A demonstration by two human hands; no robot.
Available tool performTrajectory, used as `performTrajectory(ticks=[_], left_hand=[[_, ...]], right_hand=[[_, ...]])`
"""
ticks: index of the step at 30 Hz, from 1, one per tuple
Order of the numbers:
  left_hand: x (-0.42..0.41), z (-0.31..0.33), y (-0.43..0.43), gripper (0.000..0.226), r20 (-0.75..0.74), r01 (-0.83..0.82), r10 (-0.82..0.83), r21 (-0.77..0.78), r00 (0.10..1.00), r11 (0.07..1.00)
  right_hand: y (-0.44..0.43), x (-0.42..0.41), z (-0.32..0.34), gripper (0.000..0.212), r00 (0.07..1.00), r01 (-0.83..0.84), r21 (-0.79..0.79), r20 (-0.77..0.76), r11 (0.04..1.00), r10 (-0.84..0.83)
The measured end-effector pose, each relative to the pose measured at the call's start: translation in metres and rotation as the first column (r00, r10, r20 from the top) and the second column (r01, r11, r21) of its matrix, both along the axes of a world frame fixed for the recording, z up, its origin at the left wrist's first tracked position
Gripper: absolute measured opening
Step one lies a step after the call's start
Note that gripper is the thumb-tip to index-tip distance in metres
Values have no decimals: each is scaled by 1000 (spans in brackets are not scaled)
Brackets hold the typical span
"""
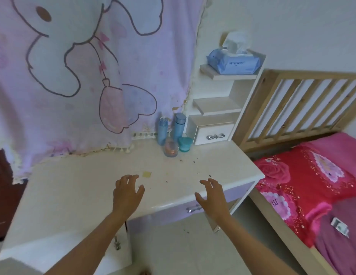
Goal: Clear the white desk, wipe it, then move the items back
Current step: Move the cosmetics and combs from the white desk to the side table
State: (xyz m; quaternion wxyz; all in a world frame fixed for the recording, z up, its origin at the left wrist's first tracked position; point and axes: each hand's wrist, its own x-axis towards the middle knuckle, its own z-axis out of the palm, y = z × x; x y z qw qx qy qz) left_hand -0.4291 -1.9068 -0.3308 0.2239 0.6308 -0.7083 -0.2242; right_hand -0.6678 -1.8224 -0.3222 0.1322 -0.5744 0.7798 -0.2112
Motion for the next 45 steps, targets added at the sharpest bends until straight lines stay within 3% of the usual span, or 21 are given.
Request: performTrajectory(ticks=[9, 14, 22, 25, 29, 45], left_hand=[[-63, -6, -120, 42, -40, 107, -105, 39, 994, 994], [-96, -31, -147, 46, 14, 132, -134, 106, 991, 986], [-153, -39, -190, 58, 118, 102, -122, 167, 985, 981], [-172, -43, -206, 63, 230, 100, -140, 175, 963, 979], [-183, -51, -212, 67, 309, 27, -82, 180, 947, 983], [-195, -72, -226, 75, 277, -40, -15, 191, 961, 981]], right_hand=[[-119, -30, -4, 48, 997, 74, 20, 14, 997, -74], [-157, -56, -28, 47, 998, 20, 96, 66, 995, -26], [-246, -93, -42, 50, 984, -143, 74, 117, 987, 134], [-273, -101, -50, 50, 967, -224, 49, 131, 973, 216], [-295, -109, -64, 49, 947, -302, 62, 131, 951, 292], [-324, -109, -85, 59, 905, -401, 92, 192, 911, 379]])
